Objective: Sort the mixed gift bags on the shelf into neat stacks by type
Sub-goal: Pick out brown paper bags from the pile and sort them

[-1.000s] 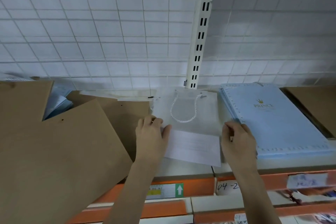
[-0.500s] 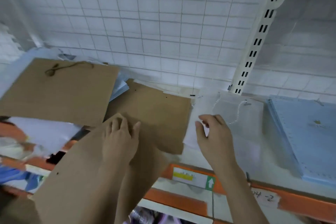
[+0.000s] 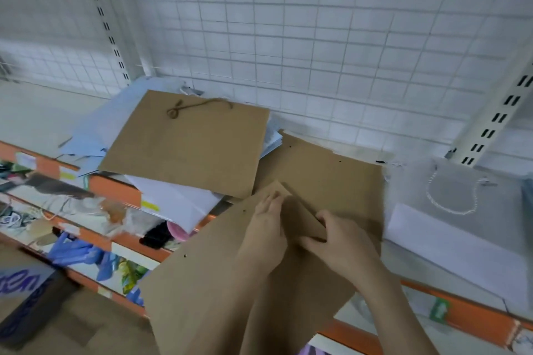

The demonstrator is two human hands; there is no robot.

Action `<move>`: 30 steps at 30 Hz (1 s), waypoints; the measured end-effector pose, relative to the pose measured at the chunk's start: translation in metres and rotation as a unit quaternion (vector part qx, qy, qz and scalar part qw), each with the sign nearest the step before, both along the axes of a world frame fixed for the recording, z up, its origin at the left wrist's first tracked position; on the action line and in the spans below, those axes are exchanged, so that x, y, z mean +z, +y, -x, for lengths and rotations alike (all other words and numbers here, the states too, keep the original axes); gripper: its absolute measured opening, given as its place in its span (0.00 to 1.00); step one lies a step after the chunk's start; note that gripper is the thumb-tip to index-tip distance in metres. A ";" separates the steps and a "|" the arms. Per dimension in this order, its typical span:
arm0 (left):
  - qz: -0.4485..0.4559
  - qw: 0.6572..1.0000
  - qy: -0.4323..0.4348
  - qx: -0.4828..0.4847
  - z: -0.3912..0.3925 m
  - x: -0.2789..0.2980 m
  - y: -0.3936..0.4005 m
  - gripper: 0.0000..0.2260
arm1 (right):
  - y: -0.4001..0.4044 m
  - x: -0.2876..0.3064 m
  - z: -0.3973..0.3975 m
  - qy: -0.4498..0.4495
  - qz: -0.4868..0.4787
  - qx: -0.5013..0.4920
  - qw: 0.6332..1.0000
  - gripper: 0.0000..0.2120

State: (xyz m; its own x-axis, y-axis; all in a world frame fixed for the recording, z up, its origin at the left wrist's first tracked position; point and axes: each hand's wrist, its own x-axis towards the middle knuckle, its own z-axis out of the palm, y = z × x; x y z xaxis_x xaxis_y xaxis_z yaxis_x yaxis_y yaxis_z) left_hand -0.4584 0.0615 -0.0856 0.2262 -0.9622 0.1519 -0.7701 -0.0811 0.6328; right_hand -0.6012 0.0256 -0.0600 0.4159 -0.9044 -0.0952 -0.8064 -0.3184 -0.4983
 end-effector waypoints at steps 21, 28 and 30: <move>0.209 0.973 -0.072 0.059 -0.145 0.058 0.012 0.11 | 0.022 0.031 -0.022 -0.281 0.008 -0.088 0.956 0.08; 0.006 0.961 -0.098 0.258 -0.227 0.051 -0.004 0.27 | 0.026 0.040 -0.038 -0.317 -0.003 -0.061 0.946 0.08; -0.031 0.953 -0.084 0.290 -0.242 0.045 -0.005 0.37 | 0.025 0.039 -0.043 -0.318 -0.008 -0.051 0.947 0.08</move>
State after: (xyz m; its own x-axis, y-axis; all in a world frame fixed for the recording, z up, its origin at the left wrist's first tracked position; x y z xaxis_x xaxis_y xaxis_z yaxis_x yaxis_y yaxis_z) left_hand -0.2169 0.0570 -0.0401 0.7000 -0.6910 0.1803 -0.6745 -0.5569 0.4847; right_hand -0.5585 0.0502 -0.0205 0.3039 -0.9435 0.1322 -0.3674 -0.2441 -0.8975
